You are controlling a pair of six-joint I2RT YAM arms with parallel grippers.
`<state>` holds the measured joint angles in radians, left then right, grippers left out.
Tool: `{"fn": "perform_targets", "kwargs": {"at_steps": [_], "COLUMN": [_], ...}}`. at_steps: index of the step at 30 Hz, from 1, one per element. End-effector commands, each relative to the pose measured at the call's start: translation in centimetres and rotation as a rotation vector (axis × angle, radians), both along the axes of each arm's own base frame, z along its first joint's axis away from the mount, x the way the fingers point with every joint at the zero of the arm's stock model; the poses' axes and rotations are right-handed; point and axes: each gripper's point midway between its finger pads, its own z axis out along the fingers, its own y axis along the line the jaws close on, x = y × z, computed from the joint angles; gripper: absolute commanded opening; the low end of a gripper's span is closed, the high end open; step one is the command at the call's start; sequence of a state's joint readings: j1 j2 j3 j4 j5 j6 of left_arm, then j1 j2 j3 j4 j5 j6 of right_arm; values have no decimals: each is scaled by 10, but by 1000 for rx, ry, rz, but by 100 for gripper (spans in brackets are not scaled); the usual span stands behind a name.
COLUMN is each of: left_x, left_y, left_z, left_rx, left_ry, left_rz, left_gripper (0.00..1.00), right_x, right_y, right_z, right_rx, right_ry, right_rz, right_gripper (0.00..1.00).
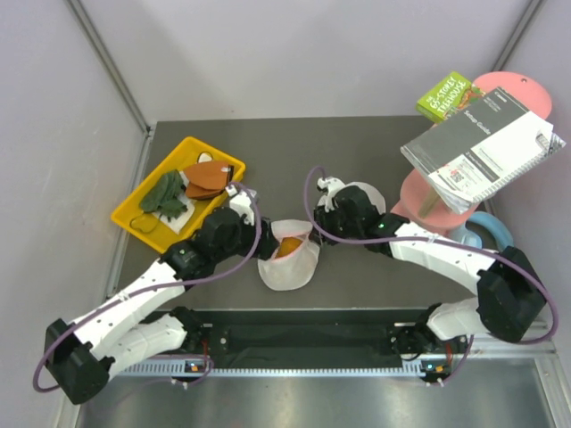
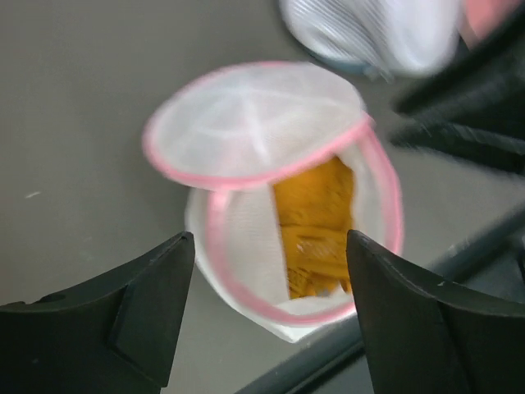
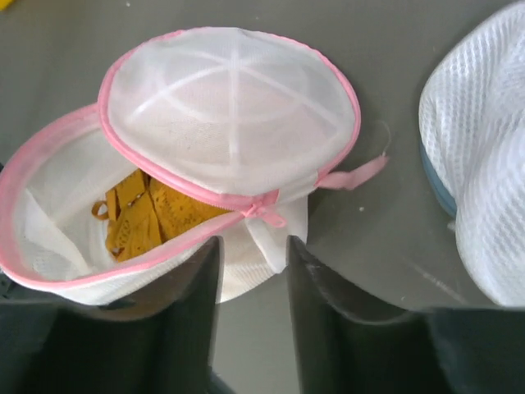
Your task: Unzip the laundry bag and remove the bra
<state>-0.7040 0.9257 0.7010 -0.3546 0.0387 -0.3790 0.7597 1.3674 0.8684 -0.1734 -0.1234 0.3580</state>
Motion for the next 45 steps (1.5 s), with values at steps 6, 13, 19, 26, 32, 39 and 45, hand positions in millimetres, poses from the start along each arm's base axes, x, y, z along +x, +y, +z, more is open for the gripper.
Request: {"fn": "perform_targets", "kwargs": {"at_steps": [6,13,19,26,32,39,45], "left_x": [24,5,-1,-7,-9,-8,-9], "left_y": [61,44,34,26,24,22,21], "left_z": [2,-33,-35,-44,-44,-45,-50], "left_rx": [-38,-135,-200,-245,-267,-278,-270], "left_ry": [-27,120,154,193,189,185,197], "left_rz": [492,466,439,410,397,390,392], "left_gripper": [83,83,79,67,51,36,26], "right_x": [-9,2,7,0,3,10,16], "right_y": [-16,5,53,104,113,113,113], "right_z": [46,78,85,66,39,13,6], "right_rx": [-14,-24,-37,-94,-170,-255,-295], "right_ry": [-111,-246,-331,-376,-374,-365,-377], "right_rz": [-9,84,236,415,444,440,410], "right_gripper": [77,82,83,83,83,78,52]}}
